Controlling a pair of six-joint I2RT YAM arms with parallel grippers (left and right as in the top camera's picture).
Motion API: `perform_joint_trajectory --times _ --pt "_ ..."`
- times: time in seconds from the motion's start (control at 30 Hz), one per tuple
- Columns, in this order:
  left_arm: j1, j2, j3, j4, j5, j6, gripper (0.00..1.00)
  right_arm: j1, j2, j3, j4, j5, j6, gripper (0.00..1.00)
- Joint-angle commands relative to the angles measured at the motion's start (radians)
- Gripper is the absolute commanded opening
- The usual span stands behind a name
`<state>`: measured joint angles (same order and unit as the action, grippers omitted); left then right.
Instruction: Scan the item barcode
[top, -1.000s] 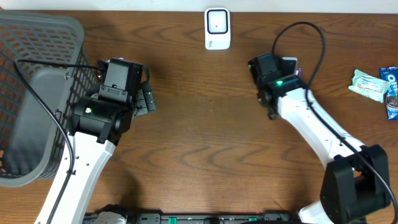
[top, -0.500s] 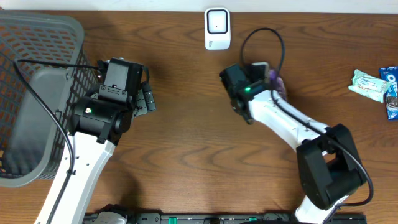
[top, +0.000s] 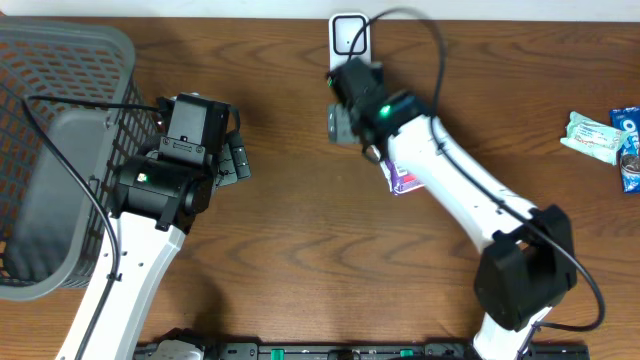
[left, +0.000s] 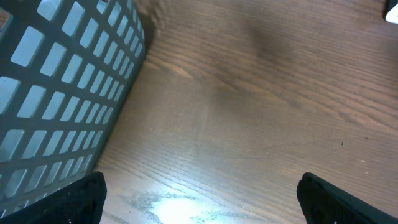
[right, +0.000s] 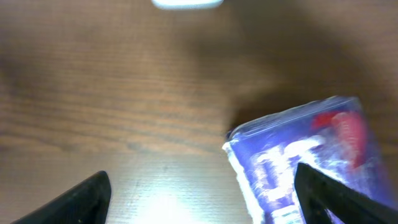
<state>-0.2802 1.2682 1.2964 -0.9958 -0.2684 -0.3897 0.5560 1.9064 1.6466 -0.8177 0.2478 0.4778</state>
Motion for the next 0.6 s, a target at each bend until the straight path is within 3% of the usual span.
perform_joint_trajectory --times 0.0,0.13,0.17,0.37,0.57 --pt "0.004 0.003 -0.002 -0.003 -0.013 -0.005 0.98 -0.121 -0.011 0.076 -0.085 -0.016 -0.031 0.95" --pt "0.004 0.003 -0.002 -0.003 -0.013 -0.005 0.98 -0.243 -0.006 0.063 -0.165 -0.061 -0.032 0.97" --pt "0.004 0.003 -0.002 -0.003 -0.013 -0.005 0.98 -0.272 -0.006 0.051 -0.174 -0.087 -0.046 0.94" --pt "0.004 0.003 -0.002 -0.003 -0.013 -0.005 0.98 -0.433 -0.006 -0.062 -0.167 -0.214 -0.135 0.5" --pt "0.004 0.003 -0.002 -0.003 -0.013 -0.005 0.98 -0.523 -0.006 -0.238 -0.053 -0.27 -0.136 0.44"
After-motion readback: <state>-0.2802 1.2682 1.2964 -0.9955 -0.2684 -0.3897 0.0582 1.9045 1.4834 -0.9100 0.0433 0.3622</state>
